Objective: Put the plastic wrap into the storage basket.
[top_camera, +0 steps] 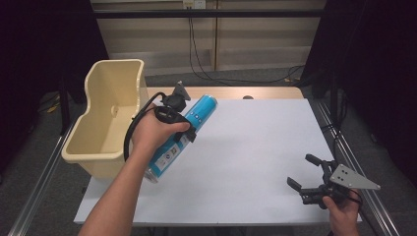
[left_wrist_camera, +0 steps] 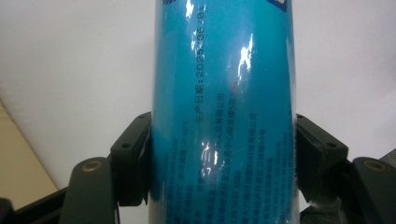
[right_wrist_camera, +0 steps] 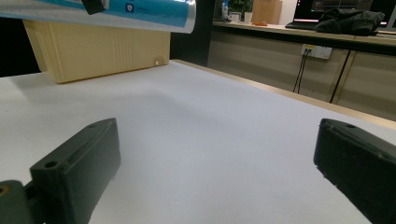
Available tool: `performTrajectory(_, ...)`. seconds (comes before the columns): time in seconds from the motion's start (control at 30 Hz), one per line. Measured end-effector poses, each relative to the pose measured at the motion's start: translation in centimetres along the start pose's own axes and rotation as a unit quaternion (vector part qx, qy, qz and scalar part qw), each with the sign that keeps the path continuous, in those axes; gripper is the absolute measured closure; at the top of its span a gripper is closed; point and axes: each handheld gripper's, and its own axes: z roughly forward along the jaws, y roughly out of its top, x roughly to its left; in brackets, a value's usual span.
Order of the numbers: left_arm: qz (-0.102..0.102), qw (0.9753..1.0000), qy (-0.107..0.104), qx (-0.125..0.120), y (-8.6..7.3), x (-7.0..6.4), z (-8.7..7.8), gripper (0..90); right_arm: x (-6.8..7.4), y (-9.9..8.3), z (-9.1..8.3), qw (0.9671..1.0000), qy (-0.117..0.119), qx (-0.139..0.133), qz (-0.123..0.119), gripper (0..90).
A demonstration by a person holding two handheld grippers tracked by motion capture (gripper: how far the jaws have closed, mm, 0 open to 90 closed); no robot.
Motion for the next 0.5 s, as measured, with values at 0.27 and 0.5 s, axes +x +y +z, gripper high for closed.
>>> performTrajectory(0.27,-0.013,0.9999,0.006,0.006,-0.2,0.7,-1.2,32.3,0.0,0.0,0.0,1.0,0.001,0.0,-0.001,0.2)
performTrajectory(0.5,-0.028,0.9995,0.013,-0.001,-0.5,1.8,-2.6,32.3,0.2,0.1,0.1,1.0,0.002,-0.001,0.0,0.1)
